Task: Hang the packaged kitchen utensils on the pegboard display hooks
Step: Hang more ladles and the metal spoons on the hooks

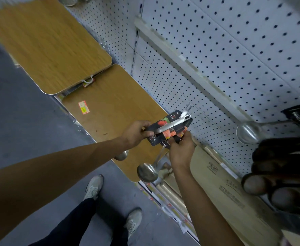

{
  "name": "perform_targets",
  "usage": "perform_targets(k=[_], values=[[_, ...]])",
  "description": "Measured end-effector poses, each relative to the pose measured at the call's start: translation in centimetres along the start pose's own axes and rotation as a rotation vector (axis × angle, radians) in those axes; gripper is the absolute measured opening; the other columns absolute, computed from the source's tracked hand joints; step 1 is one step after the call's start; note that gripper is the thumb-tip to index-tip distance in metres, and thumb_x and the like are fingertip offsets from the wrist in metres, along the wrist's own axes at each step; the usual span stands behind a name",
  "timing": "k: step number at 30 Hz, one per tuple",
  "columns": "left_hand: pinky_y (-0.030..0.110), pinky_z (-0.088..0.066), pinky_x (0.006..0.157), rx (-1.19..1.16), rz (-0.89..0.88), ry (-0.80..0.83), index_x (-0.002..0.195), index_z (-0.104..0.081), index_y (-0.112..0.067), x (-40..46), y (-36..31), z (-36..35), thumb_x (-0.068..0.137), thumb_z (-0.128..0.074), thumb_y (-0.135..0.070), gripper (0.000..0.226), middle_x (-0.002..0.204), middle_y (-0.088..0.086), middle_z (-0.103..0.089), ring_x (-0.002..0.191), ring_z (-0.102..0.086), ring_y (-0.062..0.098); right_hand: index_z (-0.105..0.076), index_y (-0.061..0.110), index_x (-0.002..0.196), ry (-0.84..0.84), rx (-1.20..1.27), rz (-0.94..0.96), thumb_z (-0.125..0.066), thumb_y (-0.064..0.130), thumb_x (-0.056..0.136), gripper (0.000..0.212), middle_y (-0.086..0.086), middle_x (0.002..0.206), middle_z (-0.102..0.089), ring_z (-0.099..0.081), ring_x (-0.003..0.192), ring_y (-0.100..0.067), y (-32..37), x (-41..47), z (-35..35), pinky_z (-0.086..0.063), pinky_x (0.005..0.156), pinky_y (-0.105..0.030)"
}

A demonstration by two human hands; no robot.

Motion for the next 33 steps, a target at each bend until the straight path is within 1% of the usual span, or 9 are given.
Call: perform_targets(k=[4,7,11,13,14,16,23,28,33], values=[[0.025,-0.043,0.072,0.049,-0.062,0.030,0.090,-0.062,-0.024,-2.3,-3.3,-0.1,0.094,-0.063,-0.012,0.013,0.086,-0.005,-0.063,0.076,-0.056,0.002,-0.060,0.014,0.106,0.038,0.102,0.027,-0.064,-0.004,0.085,0.028,0.004,0.088,-0.071,-0.068,0.083,-0.002,0.8,-1.8,3.0,-0.057,0.077,-0.033],[0.025,-0.040,0.071,0.055,-0.093,-0.003,0.084,-0.055,-0.031,-4.5,-5.8,-0.3,0.096,-0.061,-0.015,0.021,0.082,-0.011,-0.057,0.073,-0.053,-0.004,-0.059,0.013,0.102,0.033,0.166,0.047,-0.068,0.001,0.087,0.021,0.001,0.090,-0.071,-0.069,0.084,-0.006,1.5,-3.6,5.6,-0.054,0.077,-0.027],[0.012,-0.042,0.064,0.006,-0.133,0.000,0.102,-0.062,-0.022,-8.1,-9.0,-0.7,0.097,-0.059,-0.012,0.011,0.084,-0.005,-0.065,0.071,-0.057,-0.002,-0.058,0.011,0.112,0.054,0.223,0.060,-0.067,0.000,0.088,0.028,0.000,0.098,-0.071,-0.070,0.094,-0.011,2.9,-6.6,9.1,-0.057,0.081,-0.023],[0.014,-0.044,0.069,0.009,-0.152,0.005,0.117,-0.062,-0.014,-9.9,-10.1,-1.0,0.098,-0.059,-0.016,0.020,0.102,0.011,-0.069,0.084,-0.061,0.013,-0.058,0.012,0.119,0.062,0.204,0.074,-0.069,0.003,0.087,0.035,-0.001,0.109,-0.070,-0.067,0.103,-0.013,3.3,-8.1,10.8,-0.056,0.092,-0.032],[0.011,-0.043,0.071,0.012,-0.167,0.003,0.122,-0.061,-0.013,-10.7,-10.6,-1.1,0.098,-0.059,-0.016,0.025,0.108,0.011,-0.069,0.090,-0.061,0.011,-0.058,0.012,0.120,0.067,0.193,0.091,-0.069,0.004,0.087,0.036,-0.002,0.111,-0.070,-0.067,0.105,-0.014,3.6,-8.8,11.6,-0.055,0.095,-0.037],[0.009,-0.042,0.072,0.049,-0.204,0.001,0.125,-0.061,-0.014,-12.5,-11.8,-1.6,0.098,-0.059,-0.019,0.028,0.113,0.005,-0.069,0.096,-0.060,0.004,-0.059,0.011,0.119,0.074,0.172,0.125,-0.069,0.005,0.088,0.033,-0.004,0.112,-0.070,-0.066,0.106,-0.017,4.1,-10.4,13.5,-0.053,0.096,-0.045],[0.011,-0.046,0.079,0.084,-0.275,0.039,0.123,-0.063,-0.024,-18.1,-16.3,-3.8,0.098,-0.058,-0.023,0.026,0.109,-0.009,-0.072,0.101,-0.064,0.001,-0.054,0.019,0.123,0.095,0.122,0.205,-0.068,0.032,0.089,0.040,0.003,0.115,-0.068,-0.064,0.108,-0.010,5.2,-15.4,19.8,-0.053,0.096,-0.042],[0.028,-0.052,0.091,0.089,-0.254,0.069,0.119,-0.064,-0.030,-20.7,-18.4,-4.9,0.096,-0.060,-0.023,0.024,0.110,-0.011,-0.072,0.104,-0.065,0.006,-0.056,0.028,0.102,0.066,0.169,0.235,-0.068,0.041,0.084,0.025,0.011,0.100,-0.070,-0.065,0.097,-0.004,5.1,-18.6,23.5,-0.054,0.087,-0.037],[0.043,-0.055,0.092,0.162,-0.270,0.113,0.117,-0.067,-0.037,-22.9,-20.1,-6.4,0.091,-0.064,-0.039,0.026,0.107,-0.008,-0.074,0.100,-0.068,0.011,-0.060,0.037,0.105,0.018,0.186,0.279,-0.068,0.036,0.087,0.020,0.013,0.103,-0.072,-0.068,0.098,-0.006,4.9,-21.3,26.6,-0.056,0.089,-0.042]])
Point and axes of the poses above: each hand's wrist, its own x-axis towards the middle knuckle, its own z-axis out of the back of the hand, y = z × x, the point moved 2 cm from there along x, towards the middle knuckle
